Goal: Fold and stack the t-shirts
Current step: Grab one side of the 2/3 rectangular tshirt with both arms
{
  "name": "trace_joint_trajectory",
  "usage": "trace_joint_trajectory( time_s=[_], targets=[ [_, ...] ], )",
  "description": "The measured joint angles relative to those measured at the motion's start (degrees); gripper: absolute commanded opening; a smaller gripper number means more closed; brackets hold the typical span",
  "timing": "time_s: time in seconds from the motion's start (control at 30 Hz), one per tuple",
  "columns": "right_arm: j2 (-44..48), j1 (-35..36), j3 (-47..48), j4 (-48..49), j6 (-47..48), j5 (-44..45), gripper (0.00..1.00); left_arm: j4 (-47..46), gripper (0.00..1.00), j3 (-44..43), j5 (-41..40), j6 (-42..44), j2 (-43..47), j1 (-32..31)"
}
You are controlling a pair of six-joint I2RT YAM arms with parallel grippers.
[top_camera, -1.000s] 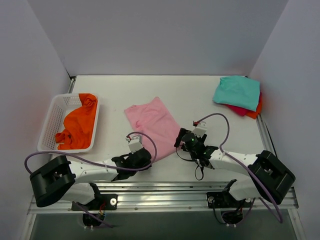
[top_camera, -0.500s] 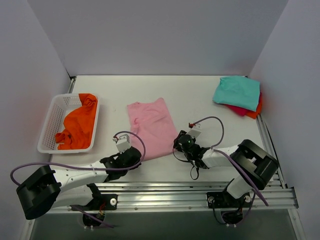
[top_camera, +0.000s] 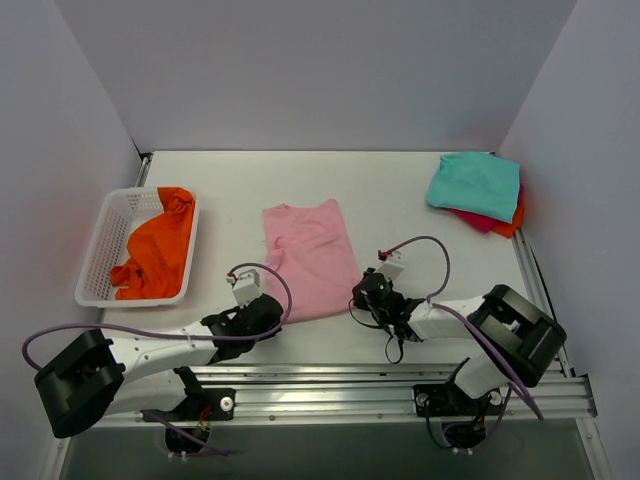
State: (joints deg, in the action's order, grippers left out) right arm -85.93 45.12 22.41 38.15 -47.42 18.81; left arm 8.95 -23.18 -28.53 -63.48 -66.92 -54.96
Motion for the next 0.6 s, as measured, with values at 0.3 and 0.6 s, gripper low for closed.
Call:
trace_joint_trajectory(
  time_s=[0.3,0.6],
  targets=[
    [18.2,4.0,-4.9,-15.5,-2.8,0.5,0.0,7.5,0.02,-2.5,3.0,2.8,11.7,-0.1],
    [31.7,6.5,1.3,-32.6,-4.7,5.1,0.0,15.3,0.02,-8.7,3.6,5.2,19.2,0.0]
  ],
)
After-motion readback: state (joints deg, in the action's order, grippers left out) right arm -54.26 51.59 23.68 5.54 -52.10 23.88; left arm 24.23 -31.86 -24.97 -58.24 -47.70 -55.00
